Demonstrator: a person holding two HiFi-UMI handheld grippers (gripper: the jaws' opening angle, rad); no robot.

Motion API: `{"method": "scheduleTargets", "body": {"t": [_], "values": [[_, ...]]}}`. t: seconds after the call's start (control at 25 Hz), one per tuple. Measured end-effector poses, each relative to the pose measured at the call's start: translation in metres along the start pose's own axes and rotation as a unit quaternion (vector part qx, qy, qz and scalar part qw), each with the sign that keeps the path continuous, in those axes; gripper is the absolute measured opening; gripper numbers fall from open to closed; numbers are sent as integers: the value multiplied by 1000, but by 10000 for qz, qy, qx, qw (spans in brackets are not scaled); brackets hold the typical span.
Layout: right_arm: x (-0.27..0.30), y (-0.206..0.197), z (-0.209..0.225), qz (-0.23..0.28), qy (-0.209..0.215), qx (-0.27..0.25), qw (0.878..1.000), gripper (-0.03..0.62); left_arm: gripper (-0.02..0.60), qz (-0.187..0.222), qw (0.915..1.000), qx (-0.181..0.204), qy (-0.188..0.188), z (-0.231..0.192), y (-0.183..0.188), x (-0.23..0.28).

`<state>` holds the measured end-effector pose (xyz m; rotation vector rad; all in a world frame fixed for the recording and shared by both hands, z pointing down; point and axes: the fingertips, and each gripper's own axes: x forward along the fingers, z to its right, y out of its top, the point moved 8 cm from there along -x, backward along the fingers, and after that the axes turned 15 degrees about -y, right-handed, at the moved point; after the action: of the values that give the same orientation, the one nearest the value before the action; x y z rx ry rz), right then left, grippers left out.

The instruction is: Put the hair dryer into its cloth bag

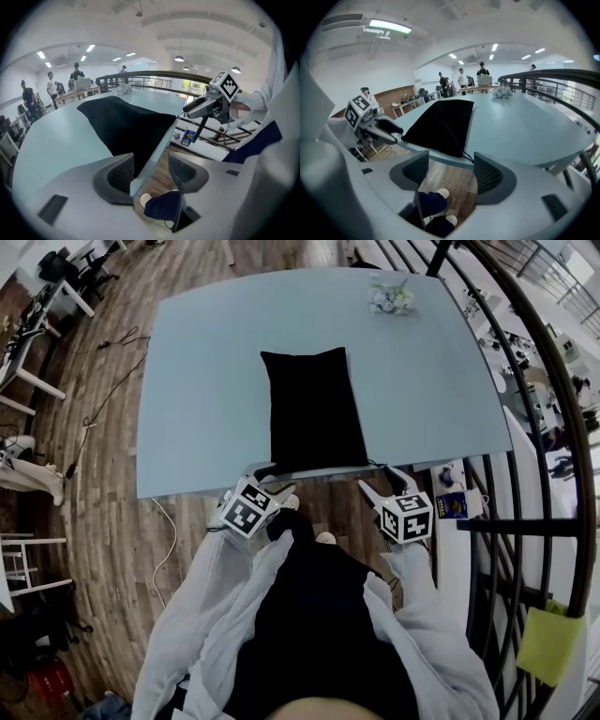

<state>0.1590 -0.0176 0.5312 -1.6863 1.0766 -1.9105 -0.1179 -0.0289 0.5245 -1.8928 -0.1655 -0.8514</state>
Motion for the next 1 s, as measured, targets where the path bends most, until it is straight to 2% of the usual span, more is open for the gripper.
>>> {"method": "scheduleTargets", "body": {"t": [0.12, 0.24, 0.4, 0.6, 0.68, 0.76, 0.8, 0.92, 1.0], "values": [[-24, 7, -3, 327, 68, 789, 9963, 314, 245, 599, 9975, -328, 194, 6, 10, -16], [-48, 24, -6, 729, 98, 1321, 9885, 302, 245, 1294, 9892, -626, 297, 14, 25, -29], [-77, 48, -3, 1284, -71, 1449, 9811, 290, 245, 2059, 9757, -683, 313, 27, 55, -42], [-115, 76, 7, 1959, -260, 1579, 9675, 276, 244, 3056, 9503, -580, 111, 44, 104, -60], [-126, 80, 12, 2132, -319, 1621, 9629, 247, 225, 3277, 9435, -494, 78, 49, 121, -64], [-136, 80, 18, 2286, -456, 1711, 9573, 205, 171, 3356, 9408, -432, 185, 52, 130, -66], [-140, 80, 21, 2359, -563, 1755, 9541, 167, 128, 3360, 9406, -403, 275, 53, 132, -66], [-146, 77, 28, 2472, -891, 1733, 9492, 27, 52, 3331, 9411, -331, 479, 55, 134, -64], [-147, 73, 31, 2446, -957, 1677, 9502, 9, 29, 3281, 9430, -273, 482, 58, 135, -60]]}}
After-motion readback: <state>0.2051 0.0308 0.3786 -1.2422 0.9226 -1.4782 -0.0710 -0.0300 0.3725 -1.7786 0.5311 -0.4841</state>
